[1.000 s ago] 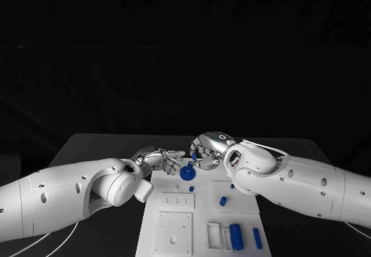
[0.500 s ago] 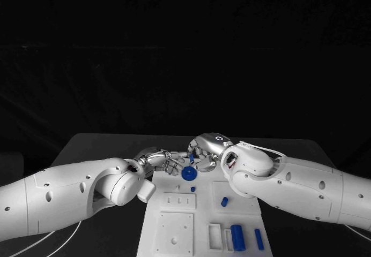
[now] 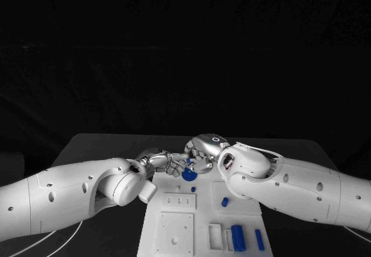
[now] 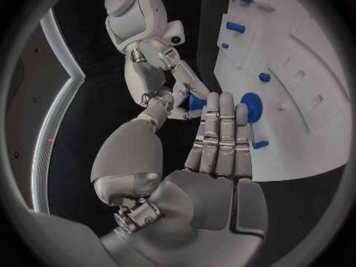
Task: Assemble the parts on the task board
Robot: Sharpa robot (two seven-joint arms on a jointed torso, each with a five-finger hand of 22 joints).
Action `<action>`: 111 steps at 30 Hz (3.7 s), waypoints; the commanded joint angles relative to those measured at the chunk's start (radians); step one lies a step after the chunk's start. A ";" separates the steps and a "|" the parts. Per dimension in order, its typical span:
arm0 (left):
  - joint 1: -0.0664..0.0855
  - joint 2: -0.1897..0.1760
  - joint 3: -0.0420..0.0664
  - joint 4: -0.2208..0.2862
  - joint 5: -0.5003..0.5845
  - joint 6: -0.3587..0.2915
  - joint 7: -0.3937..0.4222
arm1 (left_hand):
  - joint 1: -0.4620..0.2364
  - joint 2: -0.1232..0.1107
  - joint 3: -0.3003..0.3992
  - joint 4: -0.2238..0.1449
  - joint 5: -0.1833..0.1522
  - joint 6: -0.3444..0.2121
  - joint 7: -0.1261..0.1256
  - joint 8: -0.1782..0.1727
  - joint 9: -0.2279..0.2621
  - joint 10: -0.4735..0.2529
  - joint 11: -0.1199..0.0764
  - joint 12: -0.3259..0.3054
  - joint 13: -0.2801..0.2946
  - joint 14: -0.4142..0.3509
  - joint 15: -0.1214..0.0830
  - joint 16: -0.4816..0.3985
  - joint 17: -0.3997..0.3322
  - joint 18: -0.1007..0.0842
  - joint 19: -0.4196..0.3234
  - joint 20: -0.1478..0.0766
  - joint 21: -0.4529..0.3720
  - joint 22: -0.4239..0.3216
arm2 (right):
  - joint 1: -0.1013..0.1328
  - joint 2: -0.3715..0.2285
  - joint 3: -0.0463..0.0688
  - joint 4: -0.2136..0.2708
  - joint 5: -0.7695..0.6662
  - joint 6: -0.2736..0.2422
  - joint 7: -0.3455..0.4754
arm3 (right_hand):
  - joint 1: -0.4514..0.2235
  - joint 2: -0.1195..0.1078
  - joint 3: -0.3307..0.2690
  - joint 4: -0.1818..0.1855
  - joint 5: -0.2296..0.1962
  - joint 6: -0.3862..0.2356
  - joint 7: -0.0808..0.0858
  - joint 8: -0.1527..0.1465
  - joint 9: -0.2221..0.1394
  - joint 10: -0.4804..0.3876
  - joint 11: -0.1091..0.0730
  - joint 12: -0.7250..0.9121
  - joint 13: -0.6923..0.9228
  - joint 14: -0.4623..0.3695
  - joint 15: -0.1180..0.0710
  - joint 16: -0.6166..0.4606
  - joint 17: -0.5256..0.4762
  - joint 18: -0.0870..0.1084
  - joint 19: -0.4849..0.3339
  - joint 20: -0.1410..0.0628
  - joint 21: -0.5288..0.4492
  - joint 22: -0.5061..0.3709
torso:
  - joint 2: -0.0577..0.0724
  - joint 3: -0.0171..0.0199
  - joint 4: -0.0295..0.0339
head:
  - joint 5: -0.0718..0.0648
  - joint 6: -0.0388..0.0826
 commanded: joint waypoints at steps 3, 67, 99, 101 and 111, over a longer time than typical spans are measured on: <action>0.003 0.004 0.001 0.001 -0.012 -0.002 -0.005 | 0.006 -0.002 -0.001 0.006 -0.003 0.008 -0.003 0.006 0.002 -0.007 -0.001 0.002 0.003 -0.009 0.001 0.001 -0.001 -0.011 -0.006 0.001 -0.005 0.001 | 0.000 0.009 0.000 0.001 -0.018 0.021 -0.006 | 0.004 -0.010 0.002 0.006 -0.003 0.028 0.018 -0.001 0.000 0.003 -0.005 0.001 -0.001 0.000 -0.004 -0.004 0.002 0.044 0.006 -0.001 -0.005 0.001 | 0.000 -0.0013 0.0001 | -0.001 -0.001; 0.003 0.010 0.001 -0.005 -0.043 0.004 -0.011 | 0.124 0.148 0.155 -0.056 -0.004 0.112 -0.044 0.036 0.010 0.071 -0.038 0.024 0.063 0.018 -0.015 0.055 -0.005 -0.028 -0.005 -0.012 0.013 0.008 | 0.000 0.020 -0.013 0.001 -0.017 0.051 -0.018 | 0.004 -0.012 0.002 0.012 -0.003 0.029 0.018 -0.001 0.000 0.003 -0.006 0.000 0.000 0.000 -0.004 -0.005 0.002 0.044 0.007 0.000 -0.006 0.003 | 0.000 -0.0016 -0.0001 | 0.000 -0.008; 0.003 -0.008 0.000 -0.021 -0.256 -0.021 -0.065 | -0.020 0.179 0.195 -0.106 0.099 0.249 -0.101 0.080 0.085 0.140 -0.108 0.210 0.221 0.074 -0.083 0.241 0.042 -0.028 0.035 -0.069 0.128 0.076 | 0.000 -0.119 -0.013 -0.023 0.059 -0.092 0.037 | -0.092 -0.045 -0.167 -0.029 0.001 -0.092 0.059 -0.065 -0.024 -0.064 0.034 -0.049 -0.022 -0.052 0.033 -0.072 -0.023 0.044 -0.062 0.024 -0.065 -0.013 | -0.001 -0.0021 0.0011 | 0.001 -0.016; 0.003 -0.010 0.000 -0.022 -0.288 -0.019 -0.071 | -0.032 0.181 0.200 -0.120 0.132 0.254 -0.104 0.080 0.096 0.140 -0.113 0.224 0.235 0.082 -0.090 0.252 0.039 -0.028 0.048 -0.079 0.150 0.085 | 0.000 -0.136 -0.013 -0.035 0.076 -0.113 0.055 | -0.090 -0.045 -0.164 -0.025 0.004 -0.091 0.059 -0.063 -0.023 -0.062 0.034 -0.050 -0.025 -0.049 0.033 -0.075 -0.025 0.045 -0.060 0.027 -0.068 -0.014 | -0.001 -0.0014 0.0007 | 0.003 -0.019; 0.004 -0.021 -0.001 -0.008 -0.458 0.079 -0.163 | -0.059 0.184 0.220 -0.154 0.174 0.271 -0.113 0.070 0.138 0.150 -0.131 0.294 0.295 0.108 -0.116 0.313 0.036 -0.023 0.082 -0.112 0.239 0.091 | 0.010 -0.184 -0.009 -0.106 0.181 -0.160 0.106 | -0.075 -0.045 -0.152 -0.016 0.013 -0.083 0.055 -0.057 -0.019 -0.054 0.030 -0.049 -0.033 -0.040 0.029 -0.081 -0.027 0.045 -0.051 0.032 -0.072 -0.014 | -0.003 0.0018 0.0002 | 0.003 -0.039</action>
